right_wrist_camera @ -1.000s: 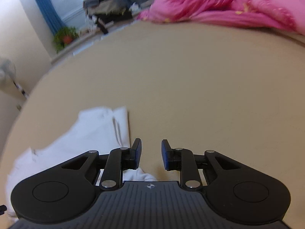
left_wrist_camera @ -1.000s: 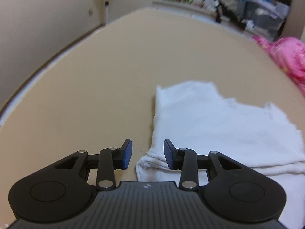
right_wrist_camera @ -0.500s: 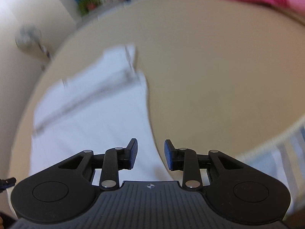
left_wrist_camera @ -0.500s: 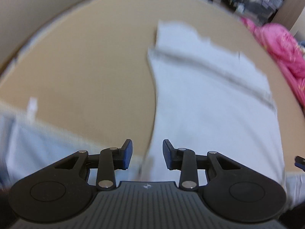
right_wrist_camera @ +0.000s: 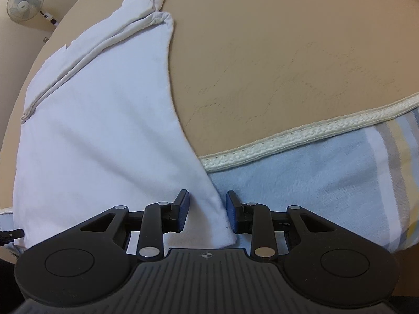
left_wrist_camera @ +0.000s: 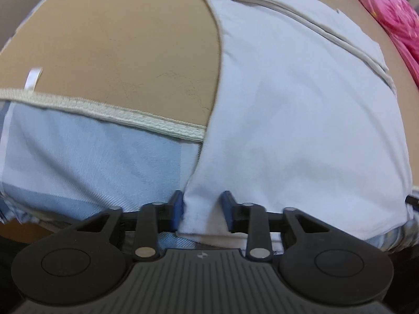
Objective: Fold small clothes
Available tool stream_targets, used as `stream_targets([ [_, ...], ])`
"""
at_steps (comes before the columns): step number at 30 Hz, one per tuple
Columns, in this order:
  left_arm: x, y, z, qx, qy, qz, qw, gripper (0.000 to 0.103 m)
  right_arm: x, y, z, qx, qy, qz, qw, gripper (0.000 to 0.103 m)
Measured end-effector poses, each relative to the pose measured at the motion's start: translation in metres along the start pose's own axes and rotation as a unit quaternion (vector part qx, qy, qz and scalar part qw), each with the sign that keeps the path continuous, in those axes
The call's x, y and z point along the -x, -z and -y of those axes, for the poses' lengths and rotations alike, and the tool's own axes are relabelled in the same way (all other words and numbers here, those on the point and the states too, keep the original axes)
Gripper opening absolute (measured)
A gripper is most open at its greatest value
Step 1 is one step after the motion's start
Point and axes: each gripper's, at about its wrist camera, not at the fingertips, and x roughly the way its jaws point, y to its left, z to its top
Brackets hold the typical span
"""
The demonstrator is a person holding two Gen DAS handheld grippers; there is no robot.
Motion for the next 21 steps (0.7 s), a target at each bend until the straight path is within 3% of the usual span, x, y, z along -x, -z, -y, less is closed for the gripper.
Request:
stream_targets([
  [1, 0.002, 0.001, 0.001, -0.004, 0.001, 0.003, 1.0000, 0.006, 0.001, 0.001, -0.001, 0.005, -0.003, -0.001, 1.000, 0.026],
  [2, 0.005, 0.001, 0.000, -0.003, 0.002, 0.009, 1.0000, 0.006, 0.002, 0.003, -0.002, 0.011, -0.014, -0.005, 1.000, 0.006],
  [8, 0.032, 0.009, -0.010, 0.017, 0.013, 0.053, 0.9984, 0.006, 0.015, 0.006, -0.002, 0.008, -0.036, 0.017, 0.999, 0.005],
  [12, 0.018, 0.011, -0.012, 0.029, 0.008, 0.012, 0.9995, 0.008, 0.012, 0.006, 0.003, -0.007, -0.006, 0.004, 1.000, 0.009],
  [13, 0.012, 0.009, -0.012, 0.027, 0.002, -0.001, 0.9996, 0.013, 0.009, 0.005, 0.003, -0.009, -0.004, -0.003, 1.000, 0.009],
  [18, 0.008, 0.005, -0.002, 0.015, -0.016, -0.003, 0.9998, 0.015, 0.004, 0.007, -0.009, 0.027, -0.005, -0.012, 1.000, 0.020],
  [19, 0.009, 0.005, 0.001, 0.010, -0.019, 0.001, 0.9998, 0.009, 0.004, 0.007, -0.010, 0.033, -0.003, -0.012, 0.999, 0.020],
  [21, 0.014, 0.007, 0.006, -0.002, -0.030, 0.020, 0.9993, 0.006, 0.003, 0.005, -0.013, 0.037, -0.006, -0.006, 0.999, 0.005],
])
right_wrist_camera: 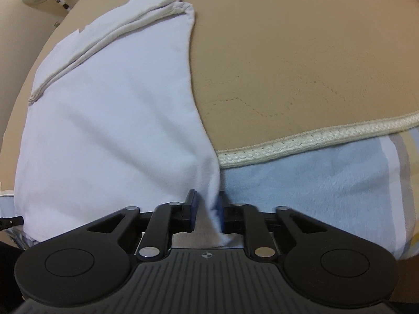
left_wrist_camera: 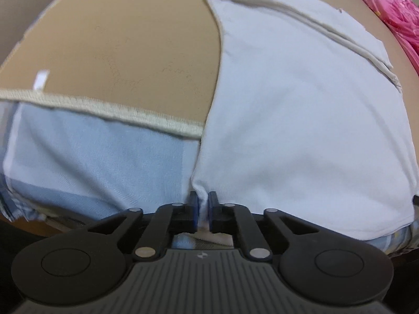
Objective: Fold small clothes
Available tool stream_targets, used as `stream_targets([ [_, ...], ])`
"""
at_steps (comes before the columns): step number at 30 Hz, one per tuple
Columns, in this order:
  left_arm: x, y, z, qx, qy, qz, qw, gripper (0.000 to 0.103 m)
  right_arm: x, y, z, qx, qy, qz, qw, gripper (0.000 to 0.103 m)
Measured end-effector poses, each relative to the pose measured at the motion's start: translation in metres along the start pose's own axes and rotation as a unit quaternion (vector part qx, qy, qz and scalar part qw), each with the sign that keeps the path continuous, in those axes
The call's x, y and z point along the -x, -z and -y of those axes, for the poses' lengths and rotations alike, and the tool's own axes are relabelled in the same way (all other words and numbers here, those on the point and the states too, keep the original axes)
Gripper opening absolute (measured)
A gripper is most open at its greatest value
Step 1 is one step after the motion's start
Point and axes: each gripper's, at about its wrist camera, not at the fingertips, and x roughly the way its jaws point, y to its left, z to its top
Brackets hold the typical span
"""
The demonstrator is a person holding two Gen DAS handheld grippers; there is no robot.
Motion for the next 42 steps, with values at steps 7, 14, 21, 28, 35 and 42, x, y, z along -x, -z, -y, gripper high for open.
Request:
stream_targets([
  [7, 0.004, 0.002, 0.001, 0.022, 0.009, 0.009, 0.9997, 0.007, 0.012, -0.006, 0.001, -0.014, -0.026, 0.052, 0.998, 0.005],
  [14, -0.003, 0.004, 0.005, 0.007, 0.000, -0.008, 0.9999, 0.008, -0.009, 0.000, -0.012, 0.020, 0.012, 0.000, 1.000, 0.009],
  [21, -0.006, 0.003, 0.007, 0.006, 0.000, -0.007, 1.0000, 0.008, -0.010, 0.001, -0.011, 0.016, 0.009, 0.003, 1.000, 0.009],
  [28, 0.003, 0.002, 0.010, 0.006, -0.022, 0.022, 0.9995, 0.007, 0.009, 0.002, -0.012, 0.016, -0.010, 0.046, 0.999, 0.005],
  [35, -0.005, 0.000, 0.007, 0.012, -0.011, -0.003, 0.9999, 0.008, 0.001, 0.003, -0.005, -0.014, 0.009, 0.018, 1.000, 0.008],
  [42, -0.003, 0.004, 0.008, 0.006, -0.009, -0.002, 0.9999, 0.008, -0.002, 0.009, -0.011, 0.007, 0.017, 0.007, 1.000, 0.010],
])
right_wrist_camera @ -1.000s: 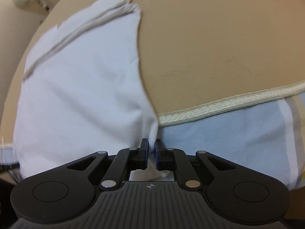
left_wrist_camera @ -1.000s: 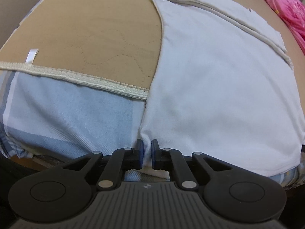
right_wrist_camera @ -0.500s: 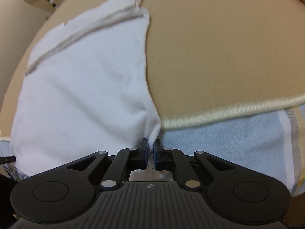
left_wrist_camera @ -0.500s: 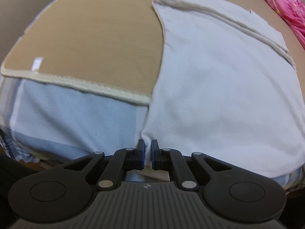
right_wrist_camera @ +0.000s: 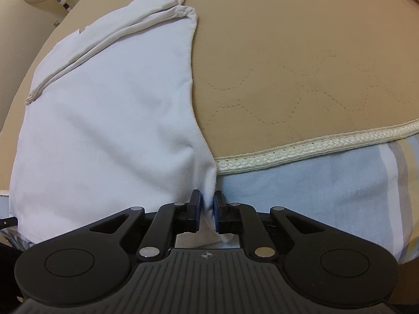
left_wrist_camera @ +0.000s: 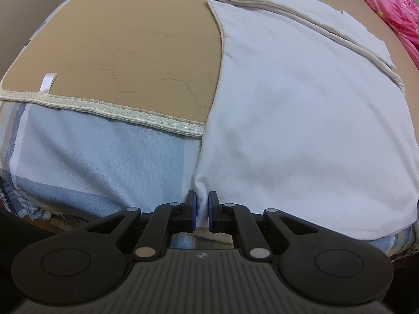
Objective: Fold small clothes
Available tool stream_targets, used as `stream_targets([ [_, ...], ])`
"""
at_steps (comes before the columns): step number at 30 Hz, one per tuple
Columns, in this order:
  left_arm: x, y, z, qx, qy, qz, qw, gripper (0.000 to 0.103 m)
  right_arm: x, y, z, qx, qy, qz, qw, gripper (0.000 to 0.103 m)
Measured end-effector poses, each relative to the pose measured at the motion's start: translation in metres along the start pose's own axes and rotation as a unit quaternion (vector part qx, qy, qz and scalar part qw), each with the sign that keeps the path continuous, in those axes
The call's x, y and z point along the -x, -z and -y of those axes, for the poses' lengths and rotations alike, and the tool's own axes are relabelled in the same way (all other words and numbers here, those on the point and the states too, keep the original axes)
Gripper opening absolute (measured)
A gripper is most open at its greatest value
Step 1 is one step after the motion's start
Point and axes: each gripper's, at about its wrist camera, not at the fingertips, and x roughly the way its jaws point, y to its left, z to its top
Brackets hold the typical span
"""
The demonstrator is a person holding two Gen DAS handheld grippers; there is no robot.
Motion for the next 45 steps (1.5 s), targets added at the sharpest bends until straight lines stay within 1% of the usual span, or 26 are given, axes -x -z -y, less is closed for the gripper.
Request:
stream_targets([
  [2, 0.000, 0.001, 0.001, -0.004, -0.001, 0.001, 1.0000, 0.008, 0.000, -0.001, 0.000, 0.006, -0.001, -0.002, 1.000, 0.010],
  [3, 0.001, 0.002, 0.002, -0.007, -0.003, 0.001, 1.0000, 0.008, 0.000, -0.002, 0.000, 0.011, -0.002, -0.002, 1.000, 0.007],
  [4, 0.001, 0.003, 0.004, -0.011, -0.005, 0.002, 0.9999, 0.008, 0.000, -0.002, -0.002, 0.017, -0.002, -0.001, 1.000, 0.006],
  [8, 0.005, 0.004, 0.008, -0.014, -0.012, 0.017, 0.9997, 0.006, 0.003, -0.002, -0.007, 0.020, -0.006, 0.014, 1.000, 0.005],
  [12, 0.021, 0.004, 0.005, -0.007, 0.000, 0.052, 0.9986, 0.006, 0.020, -0.006, -0.003, 0.005, -0.033, 0.065, 0.997, 0.004],
  [15, 0.046, 0.008, 0.004, -0.010, 0.019, 0.097, 0.9951, 0.006, 0.040, -0.008, -0.001, -0.014, -0.063, 0.110, 0.992, 0.004],
  [16, 0.055, 0.008, 0.003, -0.010, 0.028, 0.109, 0.9936, 0.006, 0.050, -0.008, 0.000, -0.023, -0.075, 0.130, 0.988, 0.004],
  [18, 0.076, 0.010, 0.000, -0.009, 0.051, 0.135, 0.9895, 0.005, 0.073, -0.008, 0.008, -0.058, -0.111, 0.171, 0.977, 0.004],
  [19, 0.087, 0.009, -0.001, -0.006, 0.066, 0.145, 0.9871, 0.005, 0.085, -0.007, 0.015, -0.083, -0.133, 0.192, 0.969, 0.004],
  [20, 0.095, 0.007, -0.003, -0.003, 0.079, 0.153, 0.9850, 0.005, 0.096, -0.005, 0.020, -0.102, -0.147, 0.210, 0.961, 0.004],
  [21, 0.107, 0.007, -0.005, -0.002, 0.092, 0.163, 0.9823, 0.005, 0.109, -0.001, 0.024, -0.119, -0.160, 0.231, 0.952, 0.004],
  [24, 0.137, 0.008, -0.010, -0.012, 0.110, 0.190, 0.9755, 0.005, 0.139, 0.010, 0.031, -0.136, -0.179, 0.275, 0.935, 0.003],
  [29, 0.183, 0.020, -0.024, -0.031, 0.149, 0.208, 0.9663, 0.005, 0.178, 0.041, 0.050, -0.166, -0.202, 0.307, 0.915, 0.003],
  [33, 0.210, 0.035, -0.039, -0.037, 0.181, 0.197, 0.9628, 0.005, 0.212, 0.072, 0.058, -0.172, -0.210, 0.324, 0.906, 0.003],
  [35, 0.223, 0.042, -0.047, -0.038, 0.196, 0.194, 0.9605, 0.005, 0.231, 0.092, 0.058, -0.179, -0.224, 0.338, 0.897, 0.003],
  [37, 0.233, 0.046, -0.054, -0.036, 0.203, 0.200, 0.9579, 0.005, 0.244, 0.110, 0.059, -0.182, -0.232, 0.355, 0.887, 0.003],
  [38, 0.235, 0.045, -0.056, -0.030, 0.206, 0.199, 0.9575, 0.005, 0.248, 0.114, 0.060, -0.185, -0.235, 0.358, 0.885, 0.003],
  [39, 0.232, 0.041, -0.059, -0.020, 0.213, 0.196, 0.9569, 0.005, 0.251, 0.116, 0.063, -0.191, -0.236, 0.354, 0.884, 0.003],
  [41, 0.220, 0.025, -0.060, -0.006, 0.222, 0.193, 0.9557, 0.005, 0.242, 0.105, 0.064, -0.198, -0.237, 0.343, 0.887, 0.003],
  [42, 0.211, 0.014, -0.058, -0.004, 0.220, 0.191, 0.9565, 0.005, 0.232, 0.093, 0.062, -0.193, -0.228, 0.342, 0.891, 0.003],
  [43, 0.199, -0.001, -0.052, -0.007, 0.214, 0.191, 0.9578, 0.005, 0.222, 0.078, 0.059, -0.187, -0.214, 0.338, 0.897, 0.003],
  [45, 0.168, -0.039, -0.040, -0.006, 0.199, 0.180, 0.9633, 0.005, 0.197, 0.043, 0.049, -0.175, -0.206, 0.319, 0.908, 0.003],
])
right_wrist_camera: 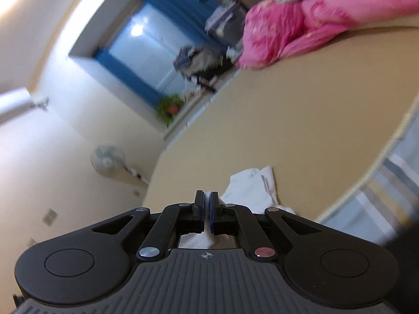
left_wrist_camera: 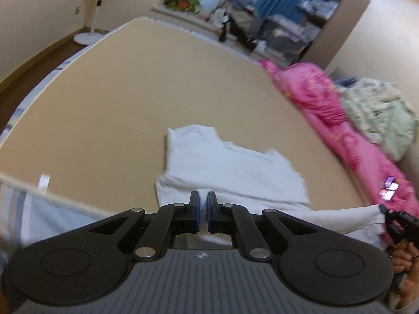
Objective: Fold small clothes
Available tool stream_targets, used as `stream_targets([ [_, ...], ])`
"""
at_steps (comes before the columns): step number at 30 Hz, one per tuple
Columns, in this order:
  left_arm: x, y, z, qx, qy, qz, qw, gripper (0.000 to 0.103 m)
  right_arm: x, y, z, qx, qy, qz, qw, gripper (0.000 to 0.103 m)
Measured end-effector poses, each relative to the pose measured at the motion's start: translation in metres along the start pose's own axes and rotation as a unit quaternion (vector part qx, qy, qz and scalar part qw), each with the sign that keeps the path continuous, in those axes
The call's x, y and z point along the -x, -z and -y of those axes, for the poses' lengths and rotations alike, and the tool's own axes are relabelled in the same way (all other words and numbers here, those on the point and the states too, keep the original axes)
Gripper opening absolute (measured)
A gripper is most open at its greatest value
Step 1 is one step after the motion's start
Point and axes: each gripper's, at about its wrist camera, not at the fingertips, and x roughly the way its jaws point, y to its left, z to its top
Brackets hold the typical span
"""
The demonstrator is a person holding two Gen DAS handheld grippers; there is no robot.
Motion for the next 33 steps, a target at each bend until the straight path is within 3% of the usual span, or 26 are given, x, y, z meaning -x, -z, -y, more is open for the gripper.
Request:
stream_targets([
  [4, -0.107, -0.062, -0.008, -0.007, -0.027, -0.010, 0.9996, 0.006, -0.117, -0.030, 0.003, 0.007, 0.057, -0.051, 0.997, 0.003],
  [6, -0.157, -0.090, -0.016, -0.012, -0.029, -0.013, 0.9994, 0.012, -0.174, -0.043, 0.007, 0.019, 0.091, -0.068, 0.993, 0.006],
  [8, -0.189, -0.104, -0.032, 0.006, -0.079, -0.012, 0.9968, 0.013, -0.219, -0.054, 0.016, 0.044, 0.151, -0.067, 0.985, 0.007],
  [10, -0.199, -0.099, -0.052, 0.029, -0.054, 0.002, 0.9981, 0.018, -0.233, -0.055, 0.023, 0.066, 0.189, -0.039, 0.979, 0.012],
  [11, -0.205, -0.093, -0.061, 0.042, -0.040, -0.012, 0.9982, 0.020, -0.237, -0.052, 0.030, 0.079, 0.186, -0.036, 0.979, 0.014],
  [12, -0.214, -0.090, -0.066, 0.050, -0.051, -0.051, 0.9961, 0.020, -0.242, -0.046, 0.039, 0.078, 0.192, -0.056, 0.977, 0.019],
  [13, -0.217, -0.087, -0.065, 0.044, -0.055, -0.058, 0.9958, 0.020, -0.253, -0.043, 0.048, 0.054, 0.210, -0.102, 0.971, 0.019],
  [15, -0.222, -0.089, -0.057, 0.004, -0.048, -0.053, 0.9974, 0.029, -0.260, -0.041, 0.052, 0.041, 0.179, -0.119, 0.976, 0.020],
  [16, -0.228, -0.091, -0.053, -0.014, -0.046, -0.053, 0.9974, 0.038, -0.267, -0.039, 0.048, 0.066, 0.169, -0.127, 0.975, 0.021],
  [17, -0.235, -0.093, -0.052, -0.022, -0.050, -0.056, 0.9969, 0.040, -0.274, -0.038, 0.044, 0.093, 0.170, -0.137, 0.971, 0.026],
  [21, -0.261, -0.097, -0.047, -0.012, -0.056, -0.069, 0.9960, 0.040, -0.303, -0.030, 0.043, 0.134, 0.183, -0.169, 0.959, 0.028],
  [27, -0.285, -0.095, -0.026, -0.043, -0.060, -0.051, 0.9960, 0.040, -0.315, -0.015, 0.034, 0.183, 0.176, -0.156, 0.955, 0.029],
  [30, -0.296, -0.094, -0.022, -0.050, -0.070, -0.056, 0.9947, 0.039, -0.323, -0.015, 0.031, 0.196, 0.168, -0.145, 0.955, 0.029],
  [32, -0.302, -0.095, -0.020, -0.057, -0.073, -0.055, 0.9942, 0.004, -0.329, -0.015, 0.030, 0.199, 0.166, -0.138, 0.956, 0.027],
  [33, -0.300, -0.097, -0.019, -0.062, -0.073, -0.045, 0.9944, 0.004, -0.333, -0.016, 0.030, 0.202, 0.165, -0.134, 0.956, 0.013],
])
